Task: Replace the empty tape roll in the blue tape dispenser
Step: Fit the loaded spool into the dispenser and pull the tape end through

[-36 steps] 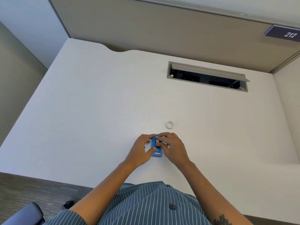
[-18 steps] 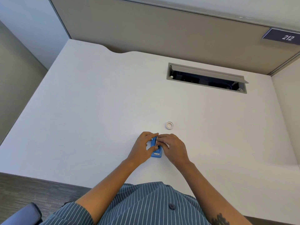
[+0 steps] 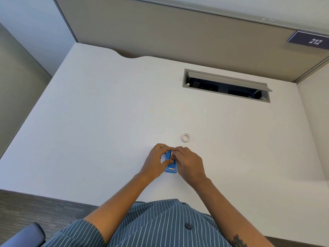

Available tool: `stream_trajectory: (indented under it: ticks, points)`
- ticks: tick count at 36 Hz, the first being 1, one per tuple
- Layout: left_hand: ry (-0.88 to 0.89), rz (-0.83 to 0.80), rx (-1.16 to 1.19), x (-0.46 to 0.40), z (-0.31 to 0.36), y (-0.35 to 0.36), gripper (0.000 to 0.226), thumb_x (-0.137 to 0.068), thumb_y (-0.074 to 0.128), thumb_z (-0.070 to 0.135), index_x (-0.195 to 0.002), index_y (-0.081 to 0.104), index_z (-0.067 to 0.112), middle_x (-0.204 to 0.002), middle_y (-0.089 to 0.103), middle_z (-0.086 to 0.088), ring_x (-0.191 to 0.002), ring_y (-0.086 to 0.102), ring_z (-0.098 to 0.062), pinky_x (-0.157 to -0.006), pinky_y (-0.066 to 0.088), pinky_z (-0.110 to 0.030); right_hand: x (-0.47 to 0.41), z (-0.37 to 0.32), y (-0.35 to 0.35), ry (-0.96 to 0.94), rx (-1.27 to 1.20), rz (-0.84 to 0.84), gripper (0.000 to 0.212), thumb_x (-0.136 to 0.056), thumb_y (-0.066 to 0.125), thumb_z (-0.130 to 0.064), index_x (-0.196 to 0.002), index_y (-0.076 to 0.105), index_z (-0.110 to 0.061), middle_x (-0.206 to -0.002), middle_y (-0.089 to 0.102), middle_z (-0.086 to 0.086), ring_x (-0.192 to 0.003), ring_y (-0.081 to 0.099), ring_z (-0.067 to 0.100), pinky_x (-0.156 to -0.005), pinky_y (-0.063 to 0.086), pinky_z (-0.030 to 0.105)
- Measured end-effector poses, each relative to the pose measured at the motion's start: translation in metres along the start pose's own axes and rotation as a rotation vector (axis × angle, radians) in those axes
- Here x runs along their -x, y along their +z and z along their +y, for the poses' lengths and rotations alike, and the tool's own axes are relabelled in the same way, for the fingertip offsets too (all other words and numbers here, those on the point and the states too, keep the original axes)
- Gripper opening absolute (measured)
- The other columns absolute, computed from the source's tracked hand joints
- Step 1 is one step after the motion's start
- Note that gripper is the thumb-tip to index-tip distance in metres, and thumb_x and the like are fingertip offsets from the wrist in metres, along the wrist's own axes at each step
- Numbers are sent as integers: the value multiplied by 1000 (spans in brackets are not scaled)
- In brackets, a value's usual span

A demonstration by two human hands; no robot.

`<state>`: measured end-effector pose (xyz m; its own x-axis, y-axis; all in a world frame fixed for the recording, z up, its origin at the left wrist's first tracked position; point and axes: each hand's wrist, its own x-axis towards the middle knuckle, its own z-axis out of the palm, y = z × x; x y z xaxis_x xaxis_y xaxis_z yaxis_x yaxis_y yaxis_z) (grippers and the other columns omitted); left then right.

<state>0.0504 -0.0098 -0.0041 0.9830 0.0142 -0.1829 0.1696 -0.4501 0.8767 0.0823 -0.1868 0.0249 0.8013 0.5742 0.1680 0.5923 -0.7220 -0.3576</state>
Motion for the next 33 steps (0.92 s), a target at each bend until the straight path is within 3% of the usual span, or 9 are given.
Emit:
stream_trajectory:
  ticks: [5, 10, 14, 21, 26, 33]
  points:
    - [11, 8, -7, 0, 0, -1, 40, -92, 82, 16, -130, 70, 21, -128, 63, 1, -114, 61, -13, -99, 52, -27, -3, -5, -2, 17, 36, -51, 22, -82, 84, 2, -99, 75, -7, -94, 73, 8, -73, 67, 26, -55, 58, 37]
    - [20, -9, -15, 1, 2, -4, 45, -91, 83, 16, -134, 68, 22, -134, 64, 1, -119, 61, -13, -107, 56, -38, -5, -9, -6, 54, 22, -77, 23, -82, 82, 4, -101, 74, -6, -95, 72, 9, -75, 66, 27, -55, 57, 38]
    - [0, -94, -29, 6, 1, -11, 60, -94, 81, 24, -149, 57, 23, -158, 54, 1, -145, 51, -18, -123, 43, -42, -4, -11, -7, 75, 17, -106, 22, -82, 77, 8, -98, 73, -7, -95, 70, 8, -76, 64, 27, -55, 56, 42]
    - [15, -291, -61, 13, -8, -23, 100, -83, 91, 33, -165, 33, 23, -170, 39, 5, -154, 40, -14, -129, 32, -35, -4, -12, -8, 55, 45, -142, 30, -75, 82, 7, -101, 73, -6, -98, 71, 9, -78, 64, 29, -57, 55, 41]
    - [23, -273, -127, 12, -14, -23, 97, -86, 89, 18, -165, 33, 24, -170, 40, 4, -154, 40, -16, -131, 31, -38, -1, -12, -7, 29, 80, -130, 31, -69, 82, 12, -93, 72, -6, -93, 71, 10, -75, 64, 30, -56, 51, 40]
    - [37, -279, -185, 9, -16, -22, 96, -88, 88, 22, -166, 32, 22, -171, 39, 2, -155, 39, -18, -129, 27, -32, 7, -16, -6, 36, 101, -166, 31, -67, 87, 9, -90, 73, -8, -91, 72, 10, -76, 66, 30, -58, 52, 40]
